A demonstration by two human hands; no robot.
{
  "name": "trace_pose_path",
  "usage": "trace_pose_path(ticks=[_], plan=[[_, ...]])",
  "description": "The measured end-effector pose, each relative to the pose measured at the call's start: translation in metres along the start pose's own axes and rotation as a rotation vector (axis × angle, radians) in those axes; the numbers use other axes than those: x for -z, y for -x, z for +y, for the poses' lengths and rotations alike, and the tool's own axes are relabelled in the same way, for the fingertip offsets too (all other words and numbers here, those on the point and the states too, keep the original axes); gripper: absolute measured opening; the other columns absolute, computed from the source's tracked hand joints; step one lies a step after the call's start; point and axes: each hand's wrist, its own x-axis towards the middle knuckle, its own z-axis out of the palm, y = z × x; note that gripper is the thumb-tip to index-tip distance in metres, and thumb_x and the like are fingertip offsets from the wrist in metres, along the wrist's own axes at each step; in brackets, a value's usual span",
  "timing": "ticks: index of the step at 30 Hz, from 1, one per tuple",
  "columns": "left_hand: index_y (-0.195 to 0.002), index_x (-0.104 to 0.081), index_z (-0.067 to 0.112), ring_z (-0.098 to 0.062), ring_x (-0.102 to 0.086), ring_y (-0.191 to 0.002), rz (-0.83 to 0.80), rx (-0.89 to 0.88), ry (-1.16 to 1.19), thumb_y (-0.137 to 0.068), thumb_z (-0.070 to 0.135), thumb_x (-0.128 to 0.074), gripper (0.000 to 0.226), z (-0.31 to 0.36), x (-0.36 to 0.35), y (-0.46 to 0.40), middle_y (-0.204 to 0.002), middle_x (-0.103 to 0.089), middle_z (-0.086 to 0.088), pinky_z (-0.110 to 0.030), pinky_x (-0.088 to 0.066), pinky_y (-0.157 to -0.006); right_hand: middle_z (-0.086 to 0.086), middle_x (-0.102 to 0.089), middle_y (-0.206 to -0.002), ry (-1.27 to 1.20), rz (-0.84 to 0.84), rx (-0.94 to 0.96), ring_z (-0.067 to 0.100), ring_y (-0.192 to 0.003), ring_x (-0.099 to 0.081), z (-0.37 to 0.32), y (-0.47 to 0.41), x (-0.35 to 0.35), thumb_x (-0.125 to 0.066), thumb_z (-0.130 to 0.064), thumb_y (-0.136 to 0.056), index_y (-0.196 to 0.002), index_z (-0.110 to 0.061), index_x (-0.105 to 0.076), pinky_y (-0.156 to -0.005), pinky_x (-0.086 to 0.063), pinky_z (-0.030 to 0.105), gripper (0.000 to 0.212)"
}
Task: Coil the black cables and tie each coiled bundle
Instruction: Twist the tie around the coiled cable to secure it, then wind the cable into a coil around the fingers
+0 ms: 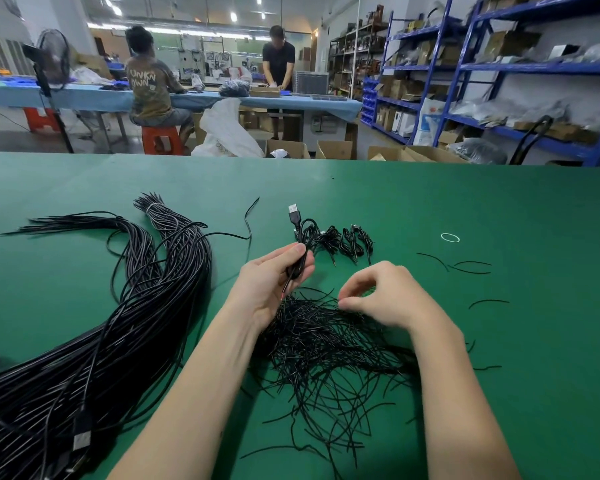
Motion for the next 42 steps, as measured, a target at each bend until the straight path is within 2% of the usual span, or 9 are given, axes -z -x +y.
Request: trace_pose_path(ticks=[6,13,17,20,24,28,32,38,42], plan=[[-0.096,-0.07,-0.005,-0.019,-0.075,-0.073,-0.003,0.003,0.0,-0.086,0.0,-0.071,0.012,0.001,0.0,0.001,-0.085,-0.076,-0.017,-0.022,-0.059,-0.063,-0.02,-0.073,-0.077,0.091,-0.038,-0.072,0.004,-0.086,-0.069,-0.003,0.002,-0.014,-0.086,-0.033,-0.08,-0.076,-0.036,-0.078,-0.091,-0.057,0.035,0.009],[-0.098,-0.07,-0.003,-0.018,-0.075,-0.074,-0.015,-0.005,-0.037,-0.084,0.003,-0.074,0.016,-0.001,-0.001,0.001,-0.086,-0.077,-0.015,-0.021,-0.058,-0.064,-0.019,-0.073,-0.074,-0.028,0.166,-0.019,0.004,-0.079,-0.068,0.003,0.003,0.01,-0.081,-0.04,-0.082,-0.074,-0.041,-0.076,-0.081,-0.057,0.032,0.009],[-0.097,-0.071,0.0,-0.018,-0.075,-0.074,-0.008,-0.022,-0.091,-0.085,0.004,-0.074,0.013,-0.006,-0.002,0.001,-0.087,-0.077,-0.015,-0.023,-0.06,-0.067,-0.01,-0.077,-0.076,-0.443,0.282,0.039,0.006,-0.057,-0.065,0.0,0.004,0.011,-0.077,-0.026,-0.09,-0.087,-0.032,-0.079,-0.062,-0.051,0.02,0.007],[-0.098,-0.071,0.0,-0.017,-0.074,-0.072,-0.005,-0.057,-0.144,-0.086,0.004,-0.073,0.012,-0.014,-0.005,0.001,-0.083,-0.076,-0.014,-0.025,-0.061,-0.072,-0.002,-0.078,-0.08,-0.746,0.247,0.088,0.006,-0.054,-0.058,-0.014,0.004,0.007,-0.073,-0.013,-0.093,-0.093,-0.024,-0.08,-0.05,-0.049,0.018,0.013],[-0.099,-0.072,-0.001,-0.016,-0.072,-0.07,-0.033,-0.126,-0.199,-0.087,0.003,-0.072,0.012,-0.018,-0.009,0.002,-0.081,-0.076,-0.014,-0.023,-0.059,-0.07,-0.004,-0.077,-0.072,-0.641,0.284,0.105,0.008,-0.055,-0.06,-0.027,-0.001,-0.008,-0.081,-0.017,-0.085,-0.086,-0.026,-0.08,-0.052,-0.048,0.021,0.009],[-0.103,-0.071,-0.004,-0.017,-0.071,-0.072,-0.039,-0.179,-0.265,-0.087,0.004,-0.073,0.018,-0.016,-0.009,0.001,-0.082,-0.076,-0.014,-0.025,-0.06,-0.075,-0.013,-0.076,-0.069,-0.555,0.362,0.143,-0.005,-0.062,-0.067,-0.025,-0.002,-0.011,-0.083,-0.02,-0.082,-0.079,-0.028,-0.081,-0.061,-0.048,0.012,0.009],[-0.105,-0.071,-0.005,-0.017,-0.07,-0.072,-0.063,-0.211,-0.31,-0.088,0.003,-0.072,0.018,-0.018,-0.01,0.002,-0.082,-0.076,-0.014,-0.025,-0.06,-0.077,-0.017,-0.074,-0.068,-0.487,0.4,0.171,-0.006,-0.067,-0.07,-0.026,-0.001,-0.01,-0.082,-0.017,-0.081,-0.078,-0.027,-0.082,-0.065,-0.055,0.013,0.011],[-0.097,-0.074,-0.001,-0.015,-0.068,-0.069,-0.073,-0.252,-0.416,-0.092,0.004,-0.069,0.009,-0.017,-0.012,0.001,-0.077,-0.075,-0.01,-0.025,-0.06,-0.078,-0.022,-0.069,-0.058,-0.439,0.441,0.213,-0.009,-0.055,-0.064,-0.027,-0.002,-0.011,-0.081,-0.009,-0.079,-0.066,-0.033,-0.076,-0.057,-0.044,0.002,0.028],[-0.087,-0.079,0.005,-0.014,-0.066,-0.069,-0.043,-0.289,-0.471,-0.092,0.014,-0.071,0.013,-0.02,-0.013,0.002,-0.076,-0.074,-0.011,-0.027,-0.06,-0.08,-0.022,-0.068,-0.057,-0.384,0.45,0.225,-0.008,-0.054,-0.062,-0.028,-0.002,-0.015,-0.08,-0.01,-0.079,-0.065,-0.031,-0.076,-0.056,-0.043,0.003,0.026]])
